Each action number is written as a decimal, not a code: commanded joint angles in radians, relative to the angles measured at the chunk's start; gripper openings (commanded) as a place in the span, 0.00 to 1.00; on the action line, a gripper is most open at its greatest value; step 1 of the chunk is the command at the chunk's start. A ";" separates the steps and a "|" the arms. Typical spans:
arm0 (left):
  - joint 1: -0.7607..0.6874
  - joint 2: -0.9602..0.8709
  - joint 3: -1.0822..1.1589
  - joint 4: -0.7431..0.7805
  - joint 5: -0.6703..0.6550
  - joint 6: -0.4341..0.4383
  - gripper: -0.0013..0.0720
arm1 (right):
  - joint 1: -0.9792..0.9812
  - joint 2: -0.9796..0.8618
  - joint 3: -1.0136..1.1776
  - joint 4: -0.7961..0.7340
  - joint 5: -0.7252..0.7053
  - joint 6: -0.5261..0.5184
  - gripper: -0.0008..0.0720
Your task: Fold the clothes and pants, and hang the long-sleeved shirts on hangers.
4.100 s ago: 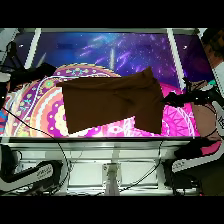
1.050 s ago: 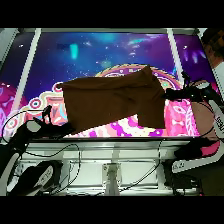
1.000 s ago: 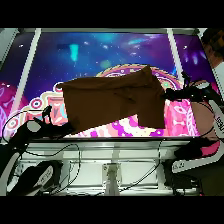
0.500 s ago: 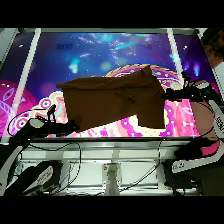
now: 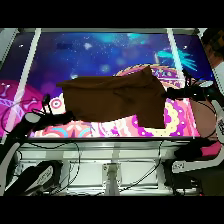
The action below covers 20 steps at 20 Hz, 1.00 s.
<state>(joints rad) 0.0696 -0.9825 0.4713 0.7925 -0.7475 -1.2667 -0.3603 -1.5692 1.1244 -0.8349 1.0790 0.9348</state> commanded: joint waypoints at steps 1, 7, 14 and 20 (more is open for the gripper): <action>0.008 0.064 0.143 -0.012 0.005 0.004 0.04 | 0.001 0.105 0.001 0.001 0.028 -0.062 0.03; 0.070 0.201 0.421 -0.012 0.110 0.003 0.04 | 0.001 0.412 0.001 0.032 0.026 -0.106 0.03; 0.090 0.373 0.507 -0.012 0.406 0.003 0.04 | 0.000 0.784 0.001 0.307 -0.121 -0.094 0.03; 0.090 0.498 0.508 -0.061 0.480 -0.027 0.04 | 0.001 1.000 0.001 0.535 -0.294 0.021 0.03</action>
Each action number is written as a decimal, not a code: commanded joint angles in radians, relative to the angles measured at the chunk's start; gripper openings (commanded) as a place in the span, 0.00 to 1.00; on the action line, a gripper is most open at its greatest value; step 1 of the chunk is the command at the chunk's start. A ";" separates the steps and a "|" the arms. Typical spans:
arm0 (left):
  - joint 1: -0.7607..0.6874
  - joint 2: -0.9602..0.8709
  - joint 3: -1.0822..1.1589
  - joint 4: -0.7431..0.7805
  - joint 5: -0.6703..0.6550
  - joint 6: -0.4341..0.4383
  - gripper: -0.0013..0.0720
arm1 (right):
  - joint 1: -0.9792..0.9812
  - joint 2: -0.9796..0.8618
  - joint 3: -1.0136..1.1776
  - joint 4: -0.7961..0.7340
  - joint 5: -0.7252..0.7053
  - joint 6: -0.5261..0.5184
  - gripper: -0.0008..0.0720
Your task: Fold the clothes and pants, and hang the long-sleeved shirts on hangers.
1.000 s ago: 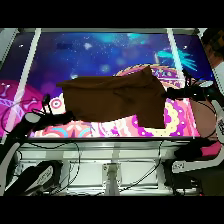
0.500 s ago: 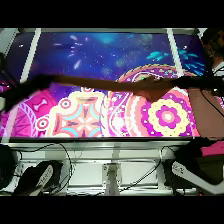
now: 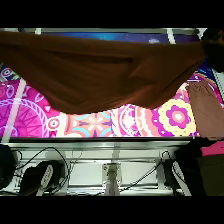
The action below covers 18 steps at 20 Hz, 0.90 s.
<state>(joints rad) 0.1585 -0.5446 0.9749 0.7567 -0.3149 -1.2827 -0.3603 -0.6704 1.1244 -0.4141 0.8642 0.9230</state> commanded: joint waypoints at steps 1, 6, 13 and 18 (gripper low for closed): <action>0.001 0.087 0.004 -0.025 0.047 -0.011 0.04 | 0.000 0.143 0.001 0.101 -0.090 0.033 0.03; 0.001 0.234 0.004 -0.025 0.064 -0.011 0.04 | 0.001 0.348 0.044 -0.006 -0.097 0.035 0.03; 0.001 0.307 0.004 -0.055 0.057 -0.011 0.04 | 0.000 0.401 0.185 -0.143 -0.105 0.208 0.03; 0.001 0.098 0.004 -0.055 -0.098 -0.025 0.04 | 0.001 0.193 0.156 -0.190 0.043 0.327 0.03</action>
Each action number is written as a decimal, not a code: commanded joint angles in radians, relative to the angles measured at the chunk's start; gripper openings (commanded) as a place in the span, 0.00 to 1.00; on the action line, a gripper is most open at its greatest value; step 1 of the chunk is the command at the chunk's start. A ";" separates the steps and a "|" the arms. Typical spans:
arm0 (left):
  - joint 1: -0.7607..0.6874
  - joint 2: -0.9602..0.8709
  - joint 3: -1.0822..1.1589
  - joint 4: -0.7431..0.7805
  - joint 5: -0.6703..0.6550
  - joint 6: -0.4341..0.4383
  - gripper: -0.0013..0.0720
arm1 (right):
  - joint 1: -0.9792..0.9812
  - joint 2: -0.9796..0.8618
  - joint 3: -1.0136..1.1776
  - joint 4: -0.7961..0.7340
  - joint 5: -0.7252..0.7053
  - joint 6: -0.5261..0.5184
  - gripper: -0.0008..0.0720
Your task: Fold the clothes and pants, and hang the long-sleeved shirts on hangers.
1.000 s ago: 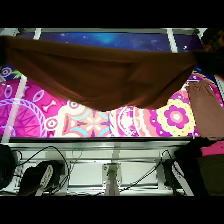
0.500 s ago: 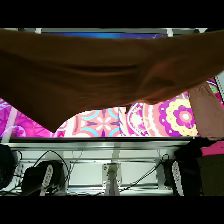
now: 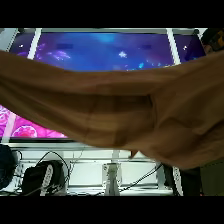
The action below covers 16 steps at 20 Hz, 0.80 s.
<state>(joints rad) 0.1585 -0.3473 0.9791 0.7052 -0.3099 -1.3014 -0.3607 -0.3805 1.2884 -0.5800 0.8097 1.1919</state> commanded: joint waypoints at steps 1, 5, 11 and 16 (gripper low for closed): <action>0.001 -0.164 -0.001 -0.003 -0.152 -0.006 0.04 | 0.001 -0.159 -0.017 -0.019 0.164 0.058 0.03; -0.006 -0.440 -0.002 0.004 -0.274 -0.006 0.04 | 0.002 -0.405 -0.099 0.001 0.253 0.057 0.03; -0.052 -0.809 -0.001 0.000 -0.228 0.106 0.04 | 0.122 -0.730 -0.212 0.000 0.088 0.041 0.03; -0.075 -0.881 -0.001 0.001 -0.018 0.116 0.04 | 0.251 -0.888 -0.212 -0.007 -0.219 0.001 0.03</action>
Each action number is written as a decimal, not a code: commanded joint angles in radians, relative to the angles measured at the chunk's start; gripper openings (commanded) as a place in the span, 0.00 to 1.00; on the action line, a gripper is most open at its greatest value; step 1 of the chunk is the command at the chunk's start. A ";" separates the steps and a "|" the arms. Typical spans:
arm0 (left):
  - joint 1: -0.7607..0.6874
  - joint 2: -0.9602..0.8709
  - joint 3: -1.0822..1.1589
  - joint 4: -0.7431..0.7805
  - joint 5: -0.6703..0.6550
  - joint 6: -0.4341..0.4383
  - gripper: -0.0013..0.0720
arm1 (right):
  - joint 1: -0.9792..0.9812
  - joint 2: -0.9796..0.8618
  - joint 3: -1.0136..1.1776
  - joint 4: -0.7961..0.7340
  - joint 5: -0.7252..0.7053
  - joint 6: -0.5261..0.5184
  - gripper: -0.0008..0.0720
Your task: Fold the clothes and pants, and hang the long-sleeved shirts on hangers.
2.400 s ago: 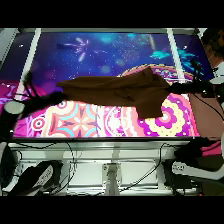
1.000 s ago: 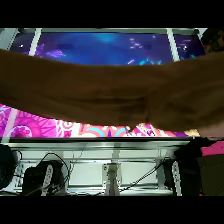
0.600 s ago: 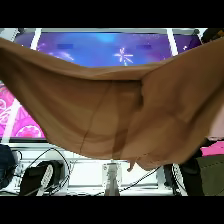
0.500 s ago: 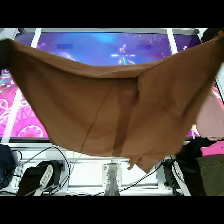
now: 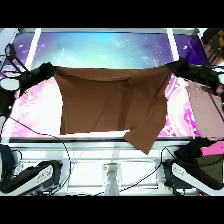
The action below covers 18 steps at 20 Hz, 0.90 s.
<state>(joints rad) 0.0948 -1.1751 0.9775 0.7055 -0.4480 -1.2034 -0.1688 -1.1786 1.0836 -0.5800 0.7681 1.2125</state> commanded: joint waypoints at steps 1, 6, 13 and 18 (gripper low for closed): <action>-0.011 -0.053 0.000 0.000 0.156 0.018 0.04 | 0.060 -0.111 -0.007 -0.006 -0.210 -0.018 0.03; -0.006 -0.063 0.000 0.000 0.134 0.014 0.04 | 0.034 -0.167 -0.007 -0.079 -0.213 -0.017 0.03; 0.050 -0.077 -0.005 0.004 -0.146 -0.024 0.04 | -0.058 -0.183 -0.007 -0.124 -0.059 0.068 0.03; 0.051 -0.095 -0.011 0.164 -0.277 -0.144 0.04 | -0.058 -0.194 -0.007 -0.256 0.105 0.070 0.03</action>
<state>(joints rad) 0.1425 -1.2621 0.9680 0.7567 -0.6304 -1.2602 -0.2230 -1.3670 1.0767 -0.7490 0.7673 1.2762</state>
